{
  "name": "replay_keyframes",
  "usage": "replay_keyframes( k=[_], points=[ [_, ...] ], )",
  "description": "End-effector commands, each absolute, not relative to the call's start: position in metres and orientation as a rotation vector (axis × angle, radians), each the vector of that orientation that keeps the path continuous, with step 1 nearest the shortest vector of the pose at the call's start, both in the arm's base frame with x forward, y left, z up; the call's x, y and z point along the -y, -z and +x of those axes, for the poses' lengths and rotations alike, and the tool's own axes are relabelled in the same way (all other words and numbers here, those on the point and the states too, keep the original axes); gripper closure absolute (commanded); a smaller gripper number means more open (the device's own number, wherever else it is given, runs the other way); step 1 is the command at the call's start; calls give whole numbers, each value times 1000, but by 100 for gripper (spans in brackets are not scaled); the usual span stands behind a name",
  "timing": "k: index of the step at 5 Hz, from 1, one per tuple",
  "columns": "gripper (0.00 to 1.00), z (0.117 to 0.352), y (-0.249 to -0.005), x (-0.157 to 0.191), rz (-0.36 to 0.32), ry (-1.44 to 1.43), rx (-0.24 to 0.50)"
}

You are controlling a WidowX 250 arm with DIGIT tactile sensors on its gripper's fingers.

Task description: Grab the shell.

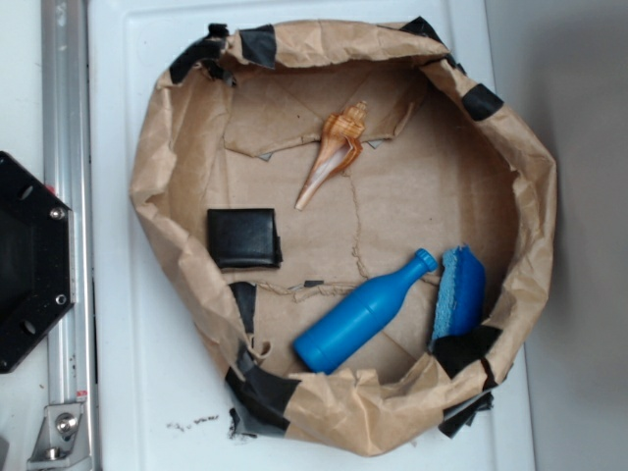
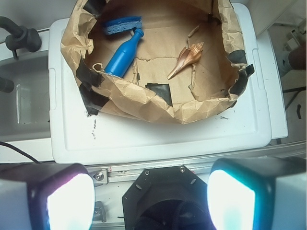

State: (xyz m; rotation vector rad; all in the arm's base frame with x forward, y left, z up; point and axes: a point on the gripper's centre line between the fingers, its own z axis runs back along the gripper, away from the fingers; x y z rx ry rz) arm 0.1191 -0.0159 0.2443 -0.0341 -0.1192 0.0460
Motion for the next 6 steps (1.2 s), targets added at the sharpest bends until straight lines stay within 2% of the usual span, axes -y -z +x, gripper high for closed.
replay_keyframes(
  k=[1,2,3,4,5,6],
  points=[
    [0,119,-244,16,-34,-46,119],
    [0,169,-194,-19,6,-178,186],
    [0,222,-159,-21,24,-189,365],
    [0,248,-149,-27,-12,-380,485],
    [0,272,-119,-40,-10,-571,443],
    [0,288,-88,-60,19,-684,391]
  ],
)
